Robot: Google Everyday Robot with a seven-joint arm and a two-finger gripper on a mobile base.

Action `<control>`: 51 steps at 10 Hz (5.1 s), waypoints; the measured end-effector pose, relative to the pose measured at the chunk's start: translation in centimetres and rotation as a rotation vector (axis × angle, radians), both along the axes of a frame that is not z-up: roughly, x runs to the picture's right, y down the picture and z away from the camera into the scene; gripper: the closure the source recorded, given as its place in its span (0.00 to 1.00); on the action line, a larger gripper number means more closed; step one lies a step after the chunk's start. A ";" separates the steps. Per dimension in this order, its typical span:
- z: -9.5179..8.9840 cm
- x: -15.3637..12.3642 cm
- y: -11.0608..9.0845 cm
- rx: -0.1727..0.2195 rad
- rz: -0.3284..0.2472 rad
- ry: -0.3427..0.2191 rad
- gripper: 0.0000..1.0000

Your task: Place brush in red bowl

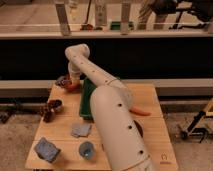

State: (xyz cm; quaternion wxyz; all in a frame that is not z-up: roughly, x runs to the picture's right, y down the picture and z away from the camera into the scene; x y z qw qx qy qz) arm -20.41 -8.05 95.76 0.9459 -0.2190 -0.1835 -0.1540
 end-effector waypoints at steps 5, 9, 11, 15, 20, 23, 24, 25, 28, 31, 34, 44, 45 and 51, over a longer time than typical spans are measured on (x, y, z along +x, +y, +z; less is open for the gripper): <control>0.7 1.0 -0.1 -0.067 0.095 0.035 1.00; 0.9 1.5 -0.5 -0.061 0.134 0.061 1.00; 0.9 1.4 -0.6 -0.049 0.145 0.068 0.99; 0.6 1.2 -0.7 -0.046 0.140 0.055 0.63; 0.2 0.6 -0.7 -0.028 0.088 0.023 0.20; 0.1 0.3 -0.6 -0.025 0.068 0.014 0.20; 0.1 0.3 -0.7 -0.025 0.066 0.015 0.20; 0.2 0.4 -0.8 -0.030 0.097 0.020 0.20; -0.1 1.3 -1.7 -0.019 0.191 0.014 0.20; -0.2 1.6 -2.0 -0.015 0.236 0.004 0.20; -0.2 1.3 -1.9 -0.016 0.234 0.002 0.20; -0.2 1.4 -2.0 -0.015 0.234 0.002 0.20; -0.2 1.4 -2.0 -0.015 0.234 0.002 0.20; -0.2 1.4 -1.9 -0.015 0.234 0.002 0.20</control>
